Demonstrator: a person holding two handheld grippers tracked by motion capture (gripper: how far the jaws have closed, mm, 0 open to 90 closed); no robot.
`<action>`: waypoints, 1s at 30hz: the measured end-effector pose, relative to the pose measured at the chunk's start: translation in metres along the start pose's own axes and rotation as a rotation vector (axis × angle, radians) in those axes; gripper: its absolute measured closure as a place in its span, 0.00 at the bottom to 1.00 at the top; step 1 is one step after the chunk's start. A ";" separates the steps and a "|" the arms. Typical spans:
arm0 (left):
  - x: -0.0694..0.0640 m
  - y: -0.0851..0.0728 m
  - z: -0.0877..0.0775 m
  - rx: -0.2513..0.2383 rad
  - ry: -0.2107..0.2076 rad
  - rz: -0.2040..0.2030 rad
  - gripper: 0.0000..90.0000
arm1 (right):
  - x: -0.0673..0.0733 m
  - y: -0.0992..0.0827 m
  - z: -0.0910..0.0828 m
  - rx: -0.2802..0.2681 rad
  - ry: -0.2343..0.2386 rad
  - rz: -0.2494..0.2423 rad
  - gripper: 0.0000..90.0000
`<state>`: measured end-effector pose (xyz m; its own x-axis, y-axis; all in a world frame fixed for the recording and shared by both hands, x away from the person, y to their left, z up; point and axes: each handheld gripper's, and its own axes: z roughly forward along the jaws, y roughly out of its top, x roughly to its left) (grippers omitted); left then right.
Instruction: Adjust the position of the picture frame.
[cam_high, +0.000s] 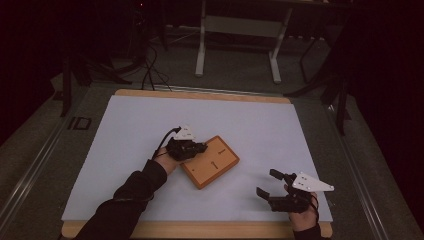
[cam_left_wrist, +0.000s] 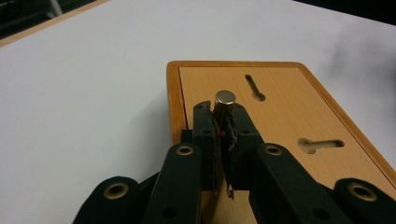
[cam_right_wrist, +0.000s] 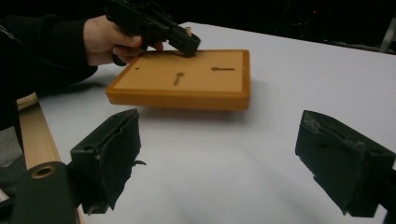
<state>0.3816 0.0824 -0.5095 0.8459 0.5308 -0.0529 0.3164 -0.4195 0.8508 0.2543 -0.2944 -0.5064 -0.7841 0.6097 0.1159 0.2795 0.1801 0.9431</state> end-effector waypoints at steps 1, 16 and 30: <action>0.000 0.001 0.004 0.004 -0.004 -0.001 0.95 | 0.000 0.000 0.000 0.000 0.000 0.000 0.15; -0.002 -0.004 0.043 0.064 -0.057 0.000 0.94 | -0.002 -0.001 0.001 0.016 0.003 0.001 0.15; -0.003 -0.005 0.038 0.058 -0.067 -0.017 0.88 | 0.005 0.005 0.004 0.021 0.001 -0.045 0.16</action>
<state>0.3939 0.0550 -0.5331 0.8665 0.4883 -0.1033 0.3535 -0.4544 0.8177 0.2533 -0.2873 -0.5026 -0.7967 0.5999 0.0734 0.2549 0.2235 0.9408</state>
